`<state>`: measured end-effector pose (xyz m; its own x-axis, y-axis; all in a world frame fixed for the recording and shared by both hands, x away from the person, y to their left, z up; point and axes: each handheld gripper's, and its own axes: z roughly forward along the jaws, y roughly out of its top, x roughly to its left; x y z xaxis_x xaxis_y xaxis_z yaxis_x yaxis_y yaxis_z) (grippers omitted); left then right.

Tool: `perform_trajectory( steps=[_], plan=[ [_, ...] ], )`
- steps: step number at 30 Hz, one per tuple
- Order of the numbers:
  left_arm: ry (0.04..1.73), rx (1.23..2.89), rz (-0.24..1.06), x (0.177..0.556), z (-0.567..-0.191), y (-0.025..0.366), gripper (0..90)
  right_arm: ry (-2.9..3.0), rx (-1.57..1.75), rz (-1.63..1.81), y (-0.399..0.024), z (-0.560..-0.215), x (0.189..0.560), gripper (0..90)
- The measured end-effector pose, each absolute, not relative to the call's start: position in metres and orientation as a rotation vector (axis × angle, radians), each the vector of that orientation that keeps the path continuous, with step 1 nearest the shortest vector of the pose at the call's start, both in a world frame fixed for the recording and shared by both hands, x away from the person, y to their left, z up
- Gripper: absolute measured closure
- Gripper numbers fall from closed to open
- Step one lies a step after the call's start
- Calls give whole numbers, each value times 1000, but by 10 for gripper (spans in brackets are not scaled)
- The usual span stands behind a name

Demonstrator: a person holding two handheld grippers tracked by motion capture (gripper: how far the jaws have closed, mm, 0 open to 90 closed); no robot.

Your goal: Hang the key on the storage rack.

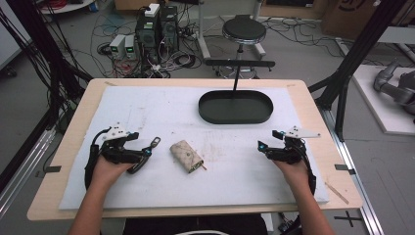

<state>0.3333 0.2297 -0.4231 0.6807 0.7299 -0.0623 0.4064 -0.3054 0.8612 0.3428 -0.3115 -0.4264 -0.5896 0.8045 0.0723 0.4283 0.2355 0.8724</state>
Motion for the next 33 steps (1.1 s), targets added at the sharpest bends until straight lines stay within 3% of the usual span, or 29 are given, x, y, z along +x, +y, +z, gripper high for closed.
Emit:
perform_trajectory(
  steps=[19, 33],
  plan=[
    [982, 1959, 428, 342, -437, 227, 232, 2129, 1110, 1269, -308, -424, 337, 205],
    [1044, 2050, 435, 354, -449, 213, 405, 2144, 1096, 1249, -310, -426, 334, 206]
  ],
)
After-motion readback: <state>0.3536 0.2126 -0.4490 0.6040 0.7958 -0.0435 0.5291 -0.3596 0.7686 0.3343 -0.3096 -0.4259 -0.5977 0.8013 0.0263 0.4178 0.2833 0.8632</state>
